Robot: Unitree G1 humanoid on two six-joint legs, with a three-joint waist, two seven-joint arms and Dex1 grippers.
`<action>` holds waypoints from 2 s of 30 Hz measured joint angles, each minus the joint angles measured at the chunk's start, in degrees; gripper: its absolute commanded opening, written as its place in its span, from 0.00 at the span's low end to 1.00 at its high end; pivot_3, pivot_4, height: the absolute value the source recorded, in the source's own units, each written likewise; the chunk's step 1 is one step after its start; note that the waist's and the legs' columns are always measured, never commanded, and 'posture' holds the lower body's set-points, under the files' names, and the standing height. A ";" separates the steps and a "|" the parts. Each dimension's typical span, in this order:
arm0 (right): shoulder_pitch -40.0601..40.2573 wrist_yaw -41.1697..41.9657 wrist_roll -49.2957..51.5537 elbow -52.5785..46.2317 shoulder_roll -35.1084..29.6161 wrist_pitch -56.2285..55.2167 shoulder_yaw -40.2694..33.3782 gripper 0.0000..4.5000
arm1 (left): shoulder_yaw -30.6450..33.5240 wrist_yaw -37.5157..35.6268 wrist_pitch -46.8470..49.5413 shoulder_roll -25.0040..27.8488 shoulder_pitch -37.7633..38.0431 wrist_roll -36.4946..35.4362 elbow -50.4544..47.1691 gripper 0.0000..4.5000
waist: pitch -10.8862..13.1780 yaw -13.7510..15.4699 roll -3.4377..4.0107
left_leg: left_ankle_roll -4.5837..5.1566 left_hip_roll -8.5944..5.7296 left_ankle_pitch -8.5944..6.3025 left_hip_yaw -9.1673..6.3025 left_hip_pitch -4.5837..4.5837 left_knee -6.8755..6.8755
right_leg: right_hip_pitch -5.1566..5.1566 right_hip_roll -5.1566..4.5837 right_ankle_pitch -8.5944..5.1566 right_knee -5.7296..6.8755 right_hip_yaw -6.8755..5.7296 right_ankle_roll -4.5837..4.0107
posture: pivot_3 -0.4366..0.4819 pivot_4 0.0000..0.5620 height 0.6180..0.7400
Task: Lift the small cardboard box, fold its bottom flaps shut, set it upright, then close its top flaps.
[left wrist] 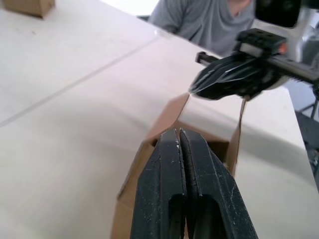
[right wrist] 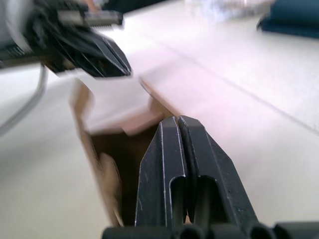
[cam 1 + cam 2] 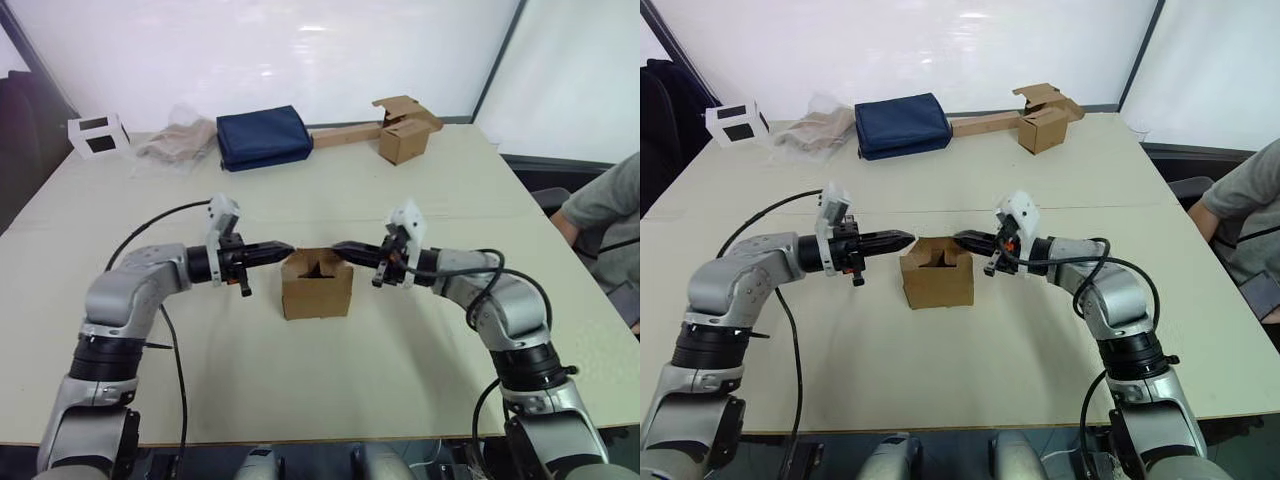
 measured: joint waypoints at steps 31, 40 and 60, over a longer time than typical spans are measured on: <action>2.96 -1.20 -5.37 3.30 3.00 -1.78 13.38 0.00 | -8.38 -11.18 -21.63 -10.28 -12.65 15.49 34.22 0.02 | 0.00 -0.21 -0.01 | 0.00 -0.02 0.00 0.01 -0.02 0.02 | -0.04 0.02 0.00 0.01 -0.01 0.00 | 0.48 0.27 1.00; 2.29 -0.47 -9.19 5.05 3.14 -5.11 14.73 0.00 | -8.41 -11.73 -21.64 -10.26 -11.32 16.58 33.10 0.02 | 0.00 -0.21 -0.01 | -0.01 -0.02 0.01 0.00 -0.02 0.03 | -0.03 0.02 0.00 0.01 -0.01 0.00 | 0.48 0.27 1.00; 4.48 -1.40 -7.32 0.95 1.48 -0.56 10.32 0.00 | -3.27 -11.30 -4.20 3.32 4.20 4.62 -3.82 0.02 | 0.00 -0.13 0.00 | -0.03 0.00 0.02 -0.01 -0.01 0.02 | 0.01 0.00 0.00 0.03 -0.01 0.00 | 0.48 0.27 1.00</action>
